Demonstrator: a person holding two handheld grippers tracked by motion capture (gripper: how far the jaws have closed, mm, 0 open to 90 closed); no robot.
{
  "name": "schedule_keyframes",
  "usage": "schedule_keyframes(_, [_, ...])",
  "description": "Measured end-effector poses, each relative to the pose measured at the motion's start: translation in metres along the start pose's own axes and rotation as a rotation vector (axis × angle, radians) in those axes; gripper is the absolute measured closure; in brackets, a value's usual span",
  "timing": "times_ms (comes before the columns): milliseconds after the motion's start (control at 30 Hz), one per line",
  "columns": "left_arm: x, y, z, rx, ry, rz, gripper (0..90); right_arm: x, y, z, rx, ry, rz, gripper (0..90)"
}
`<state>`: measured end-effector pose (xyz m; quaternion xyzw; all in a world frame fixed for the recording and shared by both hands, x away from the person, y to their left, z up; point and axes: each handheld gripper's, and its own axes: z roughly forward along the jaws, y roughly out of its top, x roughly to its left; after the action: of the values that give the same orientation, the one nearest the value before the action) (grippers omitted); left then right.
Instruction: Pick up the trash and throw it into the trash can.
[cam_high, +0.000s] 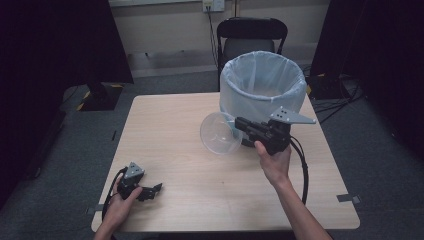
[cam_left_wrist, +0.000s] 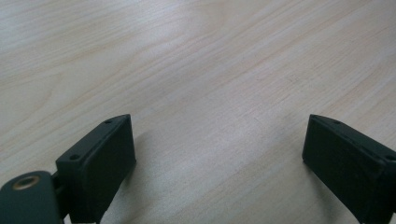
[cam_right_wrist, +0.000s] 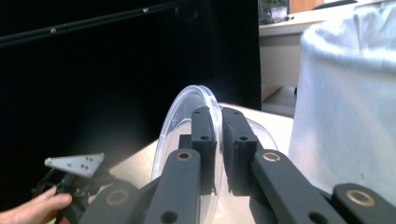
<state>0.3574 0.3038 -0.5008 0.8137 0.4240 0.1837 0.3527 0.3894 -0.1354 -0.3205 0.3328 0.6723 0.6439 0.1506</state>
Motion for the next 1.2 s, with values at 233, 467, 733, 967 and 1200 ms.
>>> schedule_keyframes(233, [0.000, 0.000, 0.000, 0.000, 0.000, -0.001, 8.7, 0.004, 0.021, 0.003, -0.050, 0.012, -0.018, 83.8])
schedule_keyframes(467, [0.000, 0.000, 0.000, 0.000, 0.000, -0.001, 8.7, 0.002, 0.043, 0.006, -0.113, -0.006, -0.028, 83.9])
schedule_keyframes(733, [0.000, 0.000, 0.000, 0.000, 0.000, -0.001, 8.7, -0.006, 0.060, 0.010, -0.152, -0.029, -0.024, 84.0])
schedule_keyframes(967, [0.000, 0.000, 0.000, 0.000, 0.000, 0.000, 8.7, -0.018, 0.080, 0.012, -0.178, -0.065, -0.022, 83.9])
schedule_keyframes(1200, [0.000, 0.000, 0.000, 0.000, 0.000, -0.001, 8.7, -0.031, 0.097, 0.012, -0.211, -0.094, 0.002, 83.9])
